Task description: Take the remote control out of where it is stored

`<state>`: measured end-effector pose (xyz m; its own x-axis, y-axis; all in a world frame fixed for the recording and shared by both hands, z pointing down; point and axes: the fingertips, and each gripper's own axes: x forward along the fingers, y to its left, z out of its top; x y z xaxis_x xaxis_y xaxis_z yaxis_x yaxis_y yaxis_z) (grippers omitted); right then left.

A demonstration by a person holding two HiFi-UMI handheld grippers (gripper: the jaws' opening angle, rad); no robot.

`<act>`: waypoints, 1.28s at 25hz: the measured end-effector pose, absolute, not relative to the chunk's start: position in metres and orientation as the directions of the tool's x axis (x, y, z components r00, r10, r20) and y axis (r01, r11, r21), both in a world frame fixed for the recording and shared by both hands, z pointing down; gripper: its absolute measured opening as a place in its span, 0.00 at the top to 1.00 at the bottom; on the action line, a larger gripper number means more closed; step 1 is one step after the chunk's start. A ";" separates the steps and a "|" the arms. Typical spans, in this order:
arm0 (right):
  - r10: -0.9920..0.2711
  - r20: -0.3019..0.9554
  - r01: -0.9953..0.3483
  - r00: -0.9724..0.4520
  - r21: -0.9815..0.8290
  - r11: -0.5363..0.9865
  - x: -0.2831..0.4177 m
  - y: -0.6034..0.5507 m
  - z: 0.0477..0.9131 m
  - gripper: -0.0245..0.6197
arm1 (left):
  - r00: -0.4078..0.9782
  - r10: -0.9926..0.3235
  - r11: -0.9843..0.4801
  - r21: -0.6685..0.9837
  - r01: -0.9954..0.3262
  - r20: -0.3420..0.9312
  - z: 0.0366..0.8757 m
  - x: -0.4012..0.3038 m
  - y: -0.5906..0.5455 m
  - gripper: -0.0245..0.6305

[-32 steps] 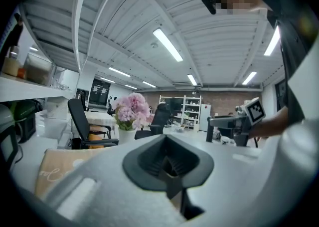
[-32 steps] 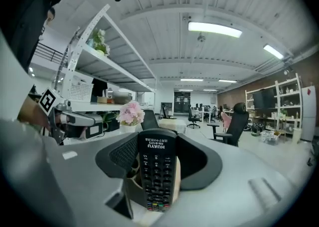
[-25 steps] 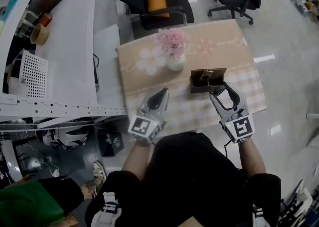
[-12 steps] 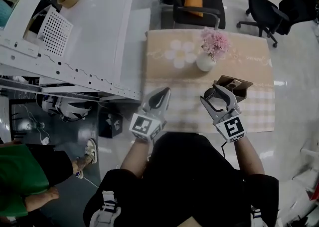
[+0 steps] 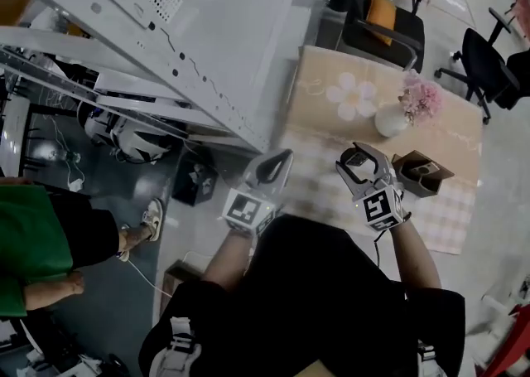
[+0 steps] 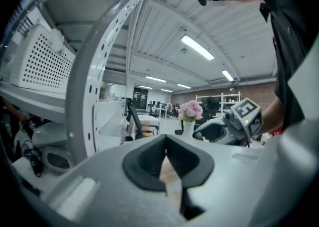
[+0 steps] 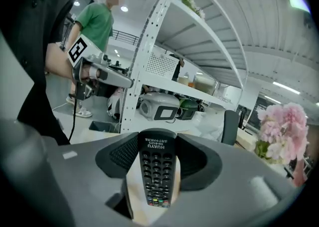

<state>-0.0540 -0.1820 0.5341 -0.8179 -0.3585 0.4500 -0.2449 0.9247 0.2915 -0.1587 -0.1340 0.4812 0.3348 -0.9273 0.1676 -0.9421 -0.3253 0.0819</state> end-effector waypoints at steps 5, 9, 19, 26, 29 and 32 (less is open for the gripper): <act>-0.335 0.535 -0.171 -0.776 0.334 0.927 -0.080 -0.177 0.560 0.59 | 0.301 -0.939 -0.291 0.078 -0.953 0.165 0.483 -0.190 -0.117 0.96; -0.320 0.596 -0.075 -0.736 0.398 0.914 -0.094 -0.176 0.573 0.59 | 0.262 -0.952 -0.253 0.075 -0.965 0.158 0.485 -0.209 -0.108 0.96; -0.264 0.665 0.058 -0.698 0.421 0.905 -0.126 -0.173 0.598 0.59 | 0.202 -0.962 -0.192 0.072 -0.979 0.185 0.490 -0.234 -0.091 0.96; -0.205 0.728 0.198 -0.654 0.426 0.883 -0.147 -0.165 0.626 0.60 | 0.147 -0.968 -0.134 0.073 -0.988 0.205 0.496 -0.247 -0.077 0.96; -0.187 0.753 0.246 -0.631 0.423 0.872 -0.155 -0.163 0.639 0.60 | 0.126 -0.970 -0.112 0.076 -0.991 0.206 0.501 -0.253 -0.071 0.96; -0.165 0.776 0.290 -0.609 0.411 0.864 -0.161 -0.162 0.653 0.61 | 0.097 -0.971 -0.082 0.076 -0.994 0.219 0.503 -0.259 -0.065 0.96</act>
